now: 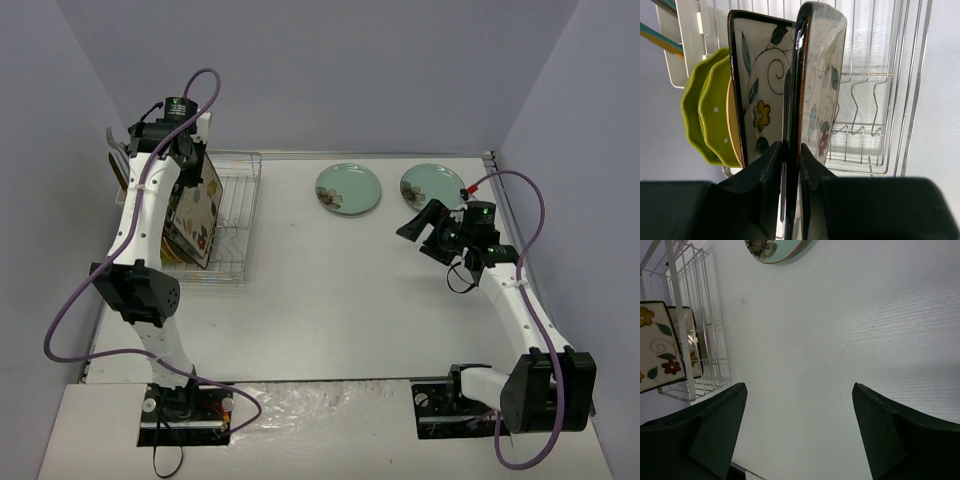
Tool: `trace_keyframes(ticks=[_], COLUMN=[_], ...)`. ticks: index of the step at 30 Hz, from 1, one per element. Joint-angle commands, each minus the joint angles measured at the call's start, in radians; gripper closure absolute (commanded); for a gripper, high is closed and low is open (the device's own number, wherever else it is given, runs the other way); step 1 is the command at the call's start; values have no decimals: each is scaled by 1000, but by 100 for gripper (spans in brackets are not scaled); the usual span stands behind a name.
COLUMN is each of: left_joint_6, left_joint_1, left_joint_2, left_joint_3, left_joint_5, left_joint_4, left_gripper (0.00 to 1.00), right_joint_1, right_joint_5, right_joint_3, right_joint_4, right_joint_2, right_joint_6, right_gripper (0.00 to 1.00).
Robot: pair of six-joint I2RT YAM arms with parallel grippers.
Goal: Load the plates into the dish rack
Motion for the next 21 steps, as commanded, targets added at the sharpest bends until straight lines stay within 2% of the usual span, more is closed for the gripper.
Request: trace_keyframes(ticks=[1, 21], left_joint_6=[-51, -81], left_joint_1=[7, 6], left_joint_2=[-147, -112], left_joint_3=[76, 62], left_joint_5=[-28, -40], left_joint_4=[101, 63], left_gripper=[100, 100], right_joint_1=[-7, -7], right_joint_5=[-16, -31], right_joint_3=[43, 32], right_joint_4=[53, 62], right_joint_2=[13, 27], right_joint_6=[-15, -23], right_gripper=[17, 17])
